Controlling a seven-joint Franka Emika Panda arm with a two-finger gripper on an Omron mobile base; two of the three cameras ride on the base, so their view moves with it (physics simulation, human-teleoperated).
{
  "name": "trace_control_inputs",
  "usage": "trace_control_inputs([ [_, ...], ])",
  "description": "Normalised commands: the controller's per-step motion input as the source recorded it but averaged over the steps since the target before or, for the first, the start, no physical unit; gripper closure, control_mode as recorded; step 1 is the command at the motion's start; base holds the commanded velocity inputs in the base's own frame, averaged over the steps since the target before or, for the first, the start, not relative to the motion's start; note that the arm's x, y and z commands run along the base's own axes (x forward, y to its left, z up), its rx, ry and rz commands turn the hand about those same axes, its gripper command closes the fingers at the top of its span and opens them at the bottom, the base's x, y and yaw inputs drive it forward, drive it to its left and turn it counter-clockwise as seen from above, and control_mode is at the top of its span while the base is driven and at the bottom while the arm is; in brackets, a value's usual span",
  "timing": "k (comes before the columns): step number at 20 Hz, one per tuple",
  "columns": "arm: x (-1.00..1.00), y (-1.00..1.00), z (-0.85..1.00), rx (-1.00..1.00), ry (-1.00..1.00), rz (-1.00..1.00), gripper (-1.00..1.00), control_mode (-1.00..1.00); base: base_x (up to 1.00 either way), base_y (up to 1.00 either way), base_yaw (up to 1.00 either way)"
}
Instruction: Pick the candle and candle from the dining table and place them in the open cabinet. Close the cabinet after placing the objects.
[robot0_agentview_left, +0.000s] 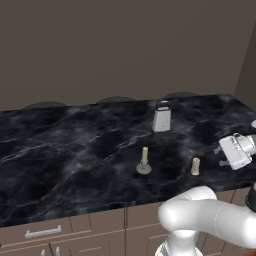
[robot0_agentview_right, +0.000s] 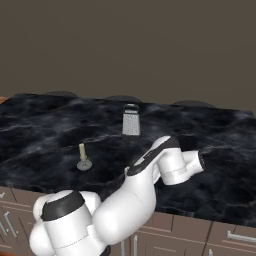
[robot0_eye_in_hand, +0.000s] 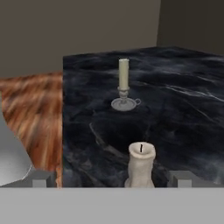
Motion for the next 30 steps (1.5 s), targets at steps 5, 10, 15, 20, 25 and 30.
trace_control_inputs([
  [5,0.28,0.02,-0.24,0.0,0.0,0.0,-1.0,-1.0,0.0,0.0,0.0],
  [10,0.27,0.0,-0.22,0.0,0.0,0.0,-1.0,-1.0,0.0,0.0,0.0],
  [15,0.25,0.0,-0.2,0.0,0.0,0.0,-1.0,-1.0,0.0,0.0,0.0],
  [20,0.09,0.0,-0.18,0.0,0.0,0.0,-1.0,-1.0,0.0,0.0,0.0],
  [25,0.0,0.12,-0.12,0.0,0.01,0.0,-1.0,-1.0,0.0,0.0,0.0],
  [30,-0.09,0.23,-0.01,0.0,0.01,0.0,-1.0,-1.0,0.0,0.0,0.0],
])
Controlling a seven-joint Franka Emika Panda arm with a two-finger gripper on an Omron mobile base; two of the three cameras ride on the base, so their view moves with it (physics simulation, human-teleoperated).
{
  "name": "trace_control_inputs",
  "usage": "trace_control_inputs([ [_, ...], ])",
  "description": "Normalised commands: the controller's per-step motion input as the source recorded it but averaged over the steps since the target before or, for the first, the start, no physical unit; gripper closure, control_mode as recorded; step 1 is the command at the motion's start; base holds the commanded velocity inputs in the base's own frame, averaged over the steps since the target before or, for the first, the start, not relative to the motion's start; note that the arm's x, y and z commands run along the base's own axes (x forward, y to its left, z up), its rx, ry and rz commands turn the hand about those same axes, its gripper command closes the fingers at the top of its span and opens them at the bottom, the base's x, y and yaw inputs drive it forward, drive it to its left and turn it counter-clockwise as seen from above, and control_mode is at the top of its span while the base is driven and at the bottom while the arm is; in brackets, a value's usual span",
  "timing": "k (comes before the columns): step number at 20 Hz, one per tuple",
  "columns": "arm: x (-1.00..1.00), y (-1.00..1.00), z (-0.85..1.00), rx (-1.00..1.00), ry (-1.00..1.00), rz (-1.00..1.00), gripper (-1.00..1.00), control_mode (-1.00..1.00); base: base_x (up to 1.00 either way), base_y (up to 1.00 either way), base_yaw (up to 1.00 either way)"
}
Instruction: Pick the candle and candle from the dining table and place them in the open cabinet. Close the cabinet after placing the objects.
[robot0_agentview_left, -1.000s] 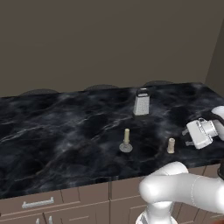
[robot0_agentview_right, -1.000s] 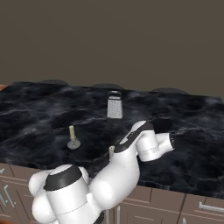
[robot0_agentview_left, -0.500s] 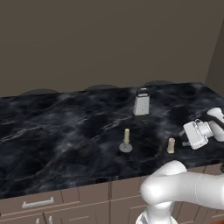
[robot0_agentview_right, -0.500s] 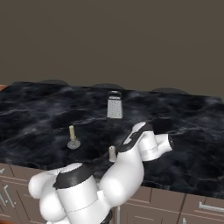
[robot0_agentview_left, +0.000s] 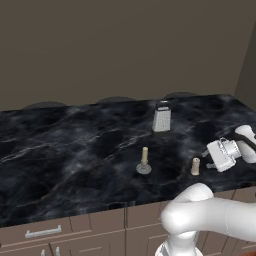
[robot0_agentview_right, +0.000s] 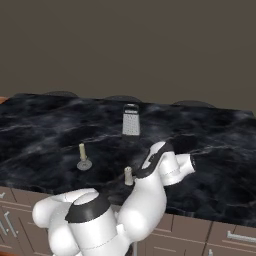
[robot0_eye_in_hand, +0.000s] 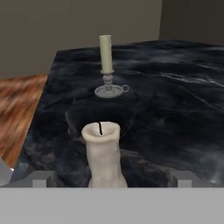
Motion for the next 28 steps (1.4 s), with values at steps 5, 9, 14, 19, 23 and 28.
trace_control_inputs([
  [5,-0.09,0.23,0.0,0.0,0.03,0.0,-1.0,-1.0,0.0,0.0,0.0],
  [9,-0.04,0.22,-0.02,0.0,0.03,0.0,-1.0,-1.0,0.0,0.0,0.0],
  [14,-0.01,0.1,-0.01,0.0,0.01,0.0,-1.0,-1.0,0.0,0.0,0.0],
  [19,0.0,0.11,-0.02,0.0,0.02,0.0,-1.0,-1.0,0.0,0.0,0.0],
  [23,0.0,0.15,-0.09,0.0,0.02,0.0,-1.0,-1.0,0.0,0.0,0.0],
  [28,0.0,0.09,-0.11,0.0,0.01,0.0,-1.0,-1.0,0.0,0.0,0.0],
])
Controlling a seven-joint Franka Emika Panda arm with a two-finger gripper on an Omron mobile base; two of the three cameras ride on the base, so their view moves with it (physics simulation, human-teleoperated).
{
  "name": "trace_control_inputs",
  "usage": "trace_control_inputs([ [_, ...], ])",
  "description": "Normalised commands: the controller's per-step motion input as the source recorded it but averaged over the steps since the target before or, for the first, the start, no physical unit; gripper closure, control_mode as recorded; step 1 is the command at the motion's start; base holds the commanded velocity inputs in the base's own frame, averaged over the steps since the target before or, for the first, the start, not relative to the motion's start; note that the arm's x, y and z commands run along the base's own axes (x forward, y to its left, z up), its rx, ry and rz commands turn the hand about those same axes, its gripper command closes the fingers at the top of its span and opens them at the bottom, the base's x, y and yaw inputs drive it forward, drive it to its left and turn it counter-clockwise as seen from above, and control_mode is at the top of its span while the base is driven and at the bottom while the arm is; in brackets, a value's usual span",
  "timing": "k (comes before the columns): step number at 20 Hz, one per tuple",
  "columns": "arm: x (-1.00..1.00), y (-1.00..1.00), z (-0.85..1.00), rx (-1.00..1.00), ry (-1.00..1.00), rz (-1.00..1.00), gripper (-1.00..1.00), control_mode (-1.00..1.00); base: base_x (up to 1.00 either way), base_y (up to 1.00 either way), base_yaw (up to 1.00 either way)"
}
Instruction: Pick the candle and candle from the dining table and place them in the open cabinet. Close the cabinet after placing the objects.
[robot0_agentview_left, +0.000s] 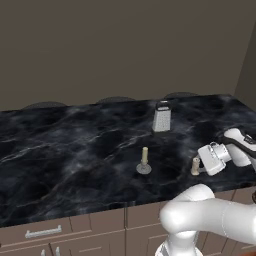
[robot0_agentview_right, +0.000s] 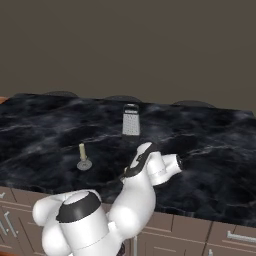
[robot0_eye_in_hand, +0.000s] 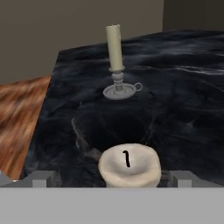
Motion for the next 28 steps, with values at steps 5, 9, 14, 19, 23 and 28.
trace_control_inputs([
  [5,0.0,0.03,-0.07,0.0,0.01,0.0,-1.0,-1.0,0.0,0.0,0.0],
  [9,0.0,0.04,-0.01,0.0,0.01,0.0,-1.0,-1.0,0.0,0.0,0.0],
  [14,0.0,0.0,0.0,0.0,0.0,0.0,-1.0,-1.0,0.0,0.0,0.0],
  [19,0.0,0.0,0.0,0.0,0.0,0.0,-1.0,-1.0,0.0,0.0,0.0],
  [23,0.0,0.0,-0.01,0.0,0.01,0.0,-1.0,-1.0,0.0,0.0,0.0],
  [28,0.01,0.04,-0.06,0.0,0.02,0.0,1.0,-1.0,0.0,0.0,0.0],
])
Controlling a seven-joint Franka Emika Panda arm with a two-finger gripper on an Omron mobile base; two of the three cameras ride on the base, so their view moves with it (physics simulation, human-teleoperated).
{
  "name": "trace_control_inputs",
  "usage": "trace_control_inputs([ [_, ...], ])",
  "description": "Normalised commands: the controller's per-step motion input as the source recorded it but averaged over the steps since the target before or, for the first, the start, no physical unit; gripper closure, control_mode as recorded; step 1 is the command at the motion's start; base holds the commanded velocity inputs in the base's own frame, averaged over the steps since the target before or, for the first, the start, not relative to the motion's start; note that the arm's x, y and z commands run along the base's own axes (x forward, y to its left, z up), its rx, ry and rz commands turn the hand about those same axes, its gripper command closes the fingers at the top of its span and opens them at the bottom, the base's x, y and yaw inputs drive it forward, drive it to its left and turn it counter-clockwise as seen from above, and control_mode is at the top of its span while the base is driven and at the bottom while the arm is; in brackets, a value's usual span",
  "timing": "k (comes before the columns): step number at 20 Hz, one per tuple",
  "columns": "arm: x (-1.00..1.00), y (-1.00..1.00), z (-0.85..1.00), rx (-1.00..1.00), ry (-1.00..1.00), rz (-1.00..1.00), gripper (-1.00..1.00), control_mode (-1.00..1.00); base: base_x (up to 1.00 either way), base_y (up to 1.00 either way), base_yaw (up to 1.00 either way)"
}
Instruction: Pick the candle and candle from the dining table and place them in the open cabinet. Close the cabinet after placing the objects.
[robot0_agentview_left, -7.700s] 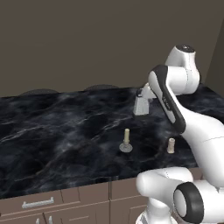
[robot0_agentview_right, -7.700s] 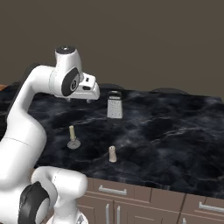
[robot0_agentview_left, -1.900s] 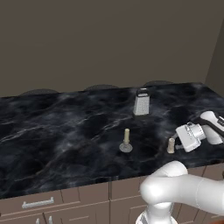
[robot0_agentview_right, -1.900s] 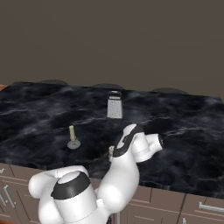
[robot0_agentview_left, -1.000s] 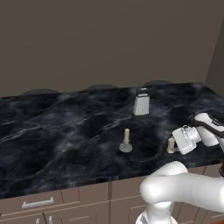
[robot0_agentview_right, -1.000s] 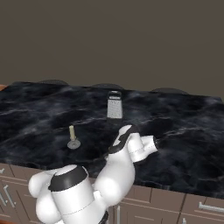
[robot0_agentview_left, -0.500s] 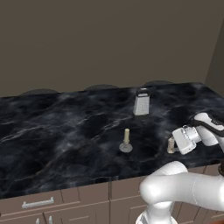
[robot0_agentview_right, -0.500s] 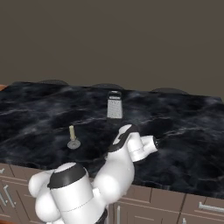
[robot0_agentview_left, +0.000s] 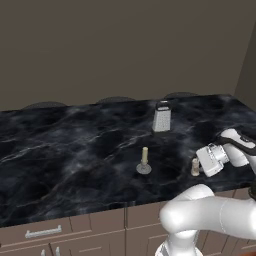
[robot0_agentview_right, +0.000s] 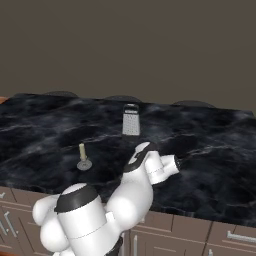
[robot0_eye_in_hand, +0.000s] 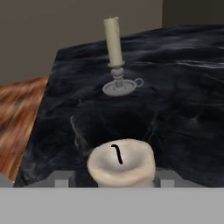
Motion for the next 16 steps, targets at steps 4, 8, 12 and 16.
trace_control_inputs([
  [4,0.01,0.0,-0.08,0.0,0.0,0.0,1.0,-1.0,0.0,0.0,0.0],
  [8,0.0,0.0,-0.03,0.0,0.0,0.0,1.0,-1.0,0.0,0.0,0.0],
  [12,0.0,0.0,0.05,0.02,0.0,0.0,1.0,-1.0,0.0,0.0,0.0],
  [16,-0.03,0.0,0.38,0.03,0.0,-0.04,1.0,-1.0,0.0,0.0,0.0],
])
